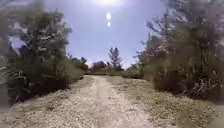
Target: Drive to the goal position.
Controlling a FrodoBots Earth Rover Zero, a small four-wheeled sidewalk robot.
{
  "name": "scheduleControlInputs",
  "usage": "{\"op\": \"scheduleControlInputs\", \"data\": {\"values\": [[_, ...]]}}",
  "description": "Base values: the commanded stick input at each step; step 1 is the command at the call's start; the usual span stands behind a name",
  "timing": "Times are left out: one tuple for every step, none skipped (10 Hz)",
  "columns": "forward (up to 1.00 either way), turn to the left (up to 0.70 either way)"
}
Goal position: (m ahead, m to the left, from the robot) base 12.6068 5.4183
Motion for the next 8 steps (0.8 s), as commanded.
{"op": "scheduleControlInputs", "data": {"values": [[0.7,0.0],[0.7,0.0],[0.7,0.0],[0.7,0.0],[0.7,0.0],[0.7,0.0],[0.7,0.02],[0.7,0.2]]}}
